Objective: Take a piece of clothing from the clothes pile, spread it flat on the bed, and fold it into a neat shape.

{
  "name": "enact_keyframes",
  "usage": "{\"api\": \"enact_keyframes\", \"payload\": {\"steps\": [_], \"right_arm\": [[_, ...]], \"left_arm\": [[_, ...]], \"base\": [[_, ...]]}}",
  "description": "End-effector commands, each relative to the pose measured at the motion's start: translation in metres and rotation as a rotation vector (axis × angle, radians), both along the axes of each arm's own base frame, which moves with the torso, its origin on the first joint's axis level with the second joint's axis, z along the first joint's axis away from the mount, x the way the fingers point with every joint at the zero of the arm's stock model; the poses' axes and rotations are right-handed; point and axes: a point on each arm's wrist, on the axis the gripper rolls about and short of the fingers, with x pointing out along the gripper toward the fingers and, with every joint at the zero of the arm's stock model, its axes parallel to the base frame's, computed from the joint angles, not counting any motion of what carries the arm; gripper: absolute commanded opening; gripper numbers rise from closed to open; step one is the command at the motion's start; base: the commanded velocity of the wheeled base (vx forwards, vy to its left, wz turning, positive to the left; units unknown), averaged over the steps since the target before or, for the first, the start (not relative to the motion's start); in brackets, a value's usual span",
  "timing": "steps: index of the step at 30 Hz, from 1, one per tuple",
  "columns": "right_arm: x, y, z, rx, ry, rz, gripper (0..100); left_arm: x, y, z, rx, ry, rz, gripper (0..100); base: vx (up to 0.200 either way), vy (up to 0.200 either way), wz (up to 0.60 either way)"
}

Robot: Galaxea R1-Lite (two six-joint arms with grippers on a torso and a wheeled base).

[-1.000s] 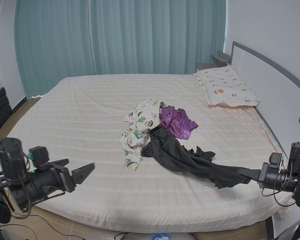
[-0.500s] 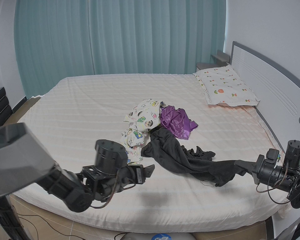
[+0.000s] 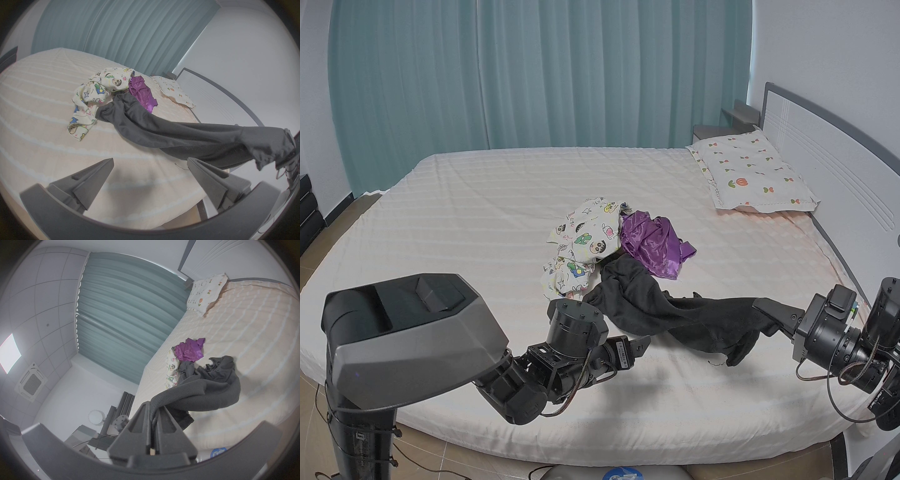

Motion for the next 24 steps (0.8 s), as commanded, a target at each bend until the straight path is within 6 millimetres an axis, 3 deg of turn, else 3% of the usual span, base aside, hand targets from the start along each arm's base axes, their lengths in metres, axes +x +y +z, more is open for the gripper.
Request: {"api": "enact_keyframes", "payload": {"steps": [1,7,12,24], "right_arm": [[-0.006,0.009,0.014,0.029,-0.06,0.058,0],[-0.01,0.031,0.029,0.057,-0.116,0.156,0],[-0.017,0.041,0.029,0.056,-0.106,0.216,0],[-0.033,0.063,0.036,0.026,-0.186,0.343,0]], "left_arm": [[0.005,0.0,-0.005,-0.029,0.017,0.022,100],[0.01,-0.002,0.0,-0.104,0.035,0.064,100],[0.016,-0.006,0.006,-0.213,0.068,0.112,100],[0.018,-0.005,-0.001,-0.34,0.138,0.137,100]], "base": [[0.0,0.0,0.0],[0.0,0.0,0.0],[0.0,0.0,0.0],[0.0,0.0,0.0]]}}
